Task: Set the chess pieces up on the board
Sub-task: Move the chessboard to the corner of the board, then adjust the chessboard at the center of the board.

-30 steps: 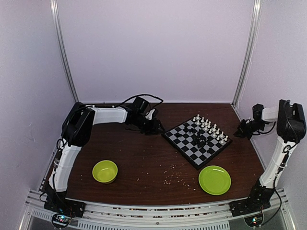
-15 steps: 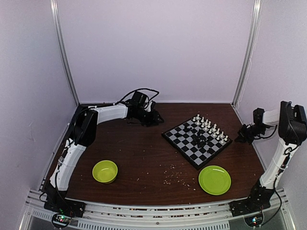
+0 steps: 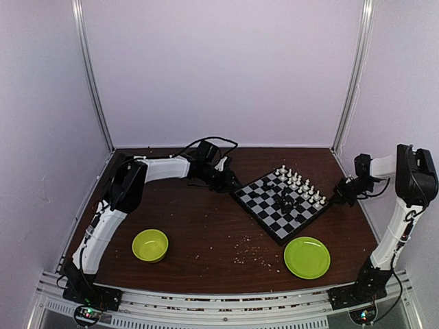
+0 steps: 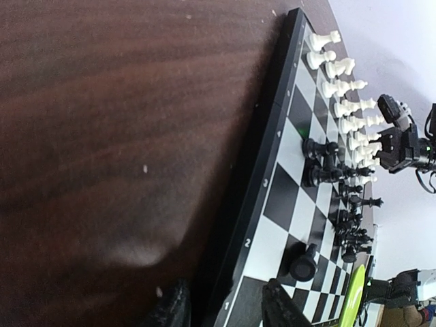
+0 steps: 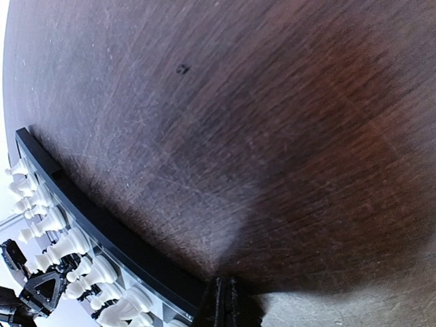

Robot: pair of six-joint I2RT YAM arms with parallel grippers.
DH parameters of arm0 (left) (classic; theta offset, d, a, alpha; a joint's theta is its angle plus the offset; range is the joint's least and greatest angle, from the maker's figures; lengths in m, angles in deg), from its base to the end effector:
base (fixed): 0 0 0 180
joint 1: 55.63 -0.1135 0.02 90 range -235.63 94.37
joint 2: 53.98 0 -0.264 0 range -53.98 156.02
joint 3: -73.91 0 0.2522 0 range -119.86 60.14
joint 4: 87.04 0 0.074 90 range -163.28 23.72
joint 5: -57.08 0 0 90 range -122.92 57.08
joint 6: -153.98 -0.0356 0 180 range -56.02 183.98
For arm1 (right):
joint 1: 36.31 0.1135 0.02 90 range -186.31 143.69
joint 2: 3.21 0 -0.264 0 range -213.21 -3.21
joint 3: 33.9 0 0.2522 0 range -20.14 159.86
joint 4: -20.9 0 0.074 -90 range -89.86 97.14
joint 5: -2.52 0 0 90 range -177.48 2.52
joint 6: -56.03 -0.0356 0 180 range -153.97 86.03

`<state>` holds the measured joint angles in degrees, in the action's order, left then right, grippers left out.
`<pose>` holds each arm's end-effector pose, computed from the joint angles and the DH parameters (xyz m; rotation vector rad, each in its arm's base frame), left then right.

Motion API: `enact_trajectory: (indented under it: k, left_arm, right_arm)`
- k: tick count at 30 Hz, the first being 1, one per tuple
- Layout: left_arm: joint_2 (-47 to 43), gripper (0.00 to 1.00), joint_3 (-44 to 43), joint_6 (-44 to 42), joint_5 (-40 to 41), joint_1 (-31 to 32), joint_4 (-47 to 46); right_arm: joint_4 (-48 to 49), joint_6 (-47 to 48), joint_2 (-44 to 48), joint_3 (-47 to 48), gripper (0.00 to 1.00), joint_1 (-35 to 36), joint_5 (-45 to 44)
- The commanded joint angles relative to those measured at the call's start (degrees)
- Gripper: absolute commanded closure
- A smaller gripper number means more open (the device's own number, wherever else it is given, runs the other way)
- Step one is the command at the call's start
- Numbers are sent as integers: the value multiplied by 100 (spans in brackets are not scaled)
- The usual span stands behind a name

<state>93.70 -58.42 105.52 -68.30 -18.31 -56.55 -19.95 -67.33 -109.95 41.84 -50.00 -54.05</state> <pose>0.4313 -0.3547 0.1140 0.2417 2.6238 -1.3170 0.3394 -0.0625 0.1379 0.9928 2.6164 0.9033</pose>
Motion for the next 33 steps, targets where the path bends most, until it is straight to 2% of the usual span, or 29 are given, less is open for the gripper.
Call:
enact_trajectory:
  k: [1,8,14,15,18,20,29,33]
  left_arm:
    - [-500,63,707,-315,-197,65,125]
    - [-1067,63,1516,-610,25,64,226]
    - [-1300,63,1916,-634,177,50,129]
    - [-1302,63,1932,-639,186,40,123]
    - [-1313,63,1953,-664,212,38,118]
    - [-1315,63,1943,-672,215,31,111]
    - [-1355,62,1907,-723,224,4,181]
    - [-1366,62,1907,-746,236,-13,181]
  right_arm:
    - [-163,13,-45,-61,100,219,196]
    - [-116,-46,-70,-2,100,611,359]
    - [-48,-181,184,146,100,400,441]
    - [-88,-139,286,141,98,315,381]
    - [-321,93,564,55,83,27,203]
    - [-523,295,663,-14,78,-123,158]
    - [-1057,843,641,-271,63,-323,58]
    - [-1176,1074,459,-235,61,-332,407]
